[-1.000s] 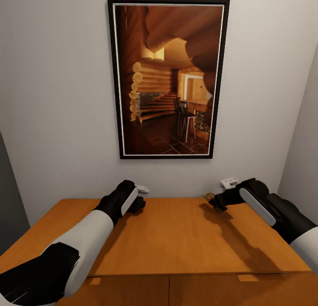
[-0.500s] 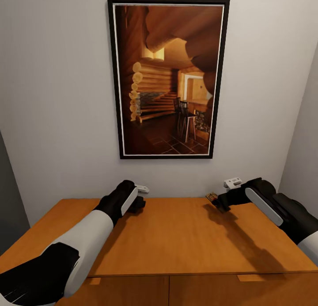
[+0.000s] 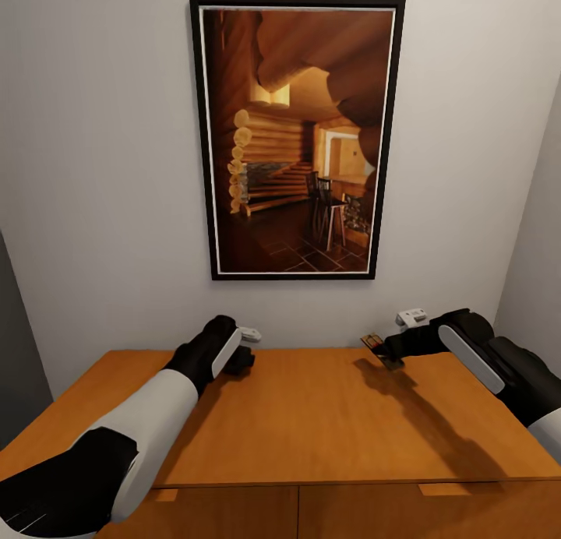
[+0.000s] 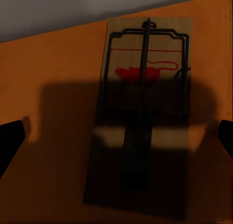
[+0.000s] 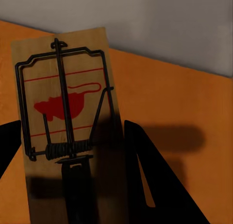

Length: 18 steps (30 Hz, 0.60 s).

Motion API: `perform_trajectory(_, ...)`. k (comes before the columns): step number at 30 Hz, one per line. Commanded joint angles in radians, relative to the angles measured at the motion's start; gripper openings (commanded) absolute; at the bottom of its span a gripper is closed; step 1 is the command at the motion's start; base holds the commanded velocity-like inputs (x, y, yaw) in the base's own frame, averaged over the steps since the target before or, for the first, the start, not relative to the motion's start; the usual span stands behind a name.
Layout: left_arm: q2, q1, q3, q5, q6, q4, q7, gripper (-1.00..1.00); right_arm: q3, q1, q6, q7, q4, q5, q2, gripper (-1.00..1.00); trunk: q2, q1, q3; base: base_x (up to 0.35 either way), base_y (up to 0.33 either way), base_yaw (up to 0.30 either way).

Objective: Take the four mousetraps from the cabinet in the bathroom and place them on the bathroom floor. Make sure all four end up on the same floor surface, and ensure that at least two of them are either under or directly next to the same bathroom sink.

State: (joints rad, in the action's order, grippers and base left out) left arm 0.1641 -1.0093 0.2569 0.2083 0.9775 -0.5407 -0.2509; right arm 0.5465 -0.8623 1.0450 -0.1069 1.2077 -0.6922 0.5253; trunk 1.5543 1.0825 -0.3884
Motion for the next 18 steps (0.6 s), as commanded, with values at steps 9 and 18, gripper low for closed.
perform_trajectory(9, -0.010, 0.000, 0.005, 0.021, 0.050, -0.051, 0.007, 1.00, 0.000, -0.001, 0.002, -0.010, -0.001, 0.010, 0.001, -1.00, 0.001, 0.000, -0.001, 0.000, 0.000, 0.000)
perform_trajectory(18, -0.034, 0.000, -0.017, 0.019, 0.052, -0.117, 0.103, 1.00, 0.001, -0.001, 0.002, -0.010, -0.004, 0.013, 0.001, -1.00, 0.001, 0.000, -0.001, 0.000, 0.000, 0.000)
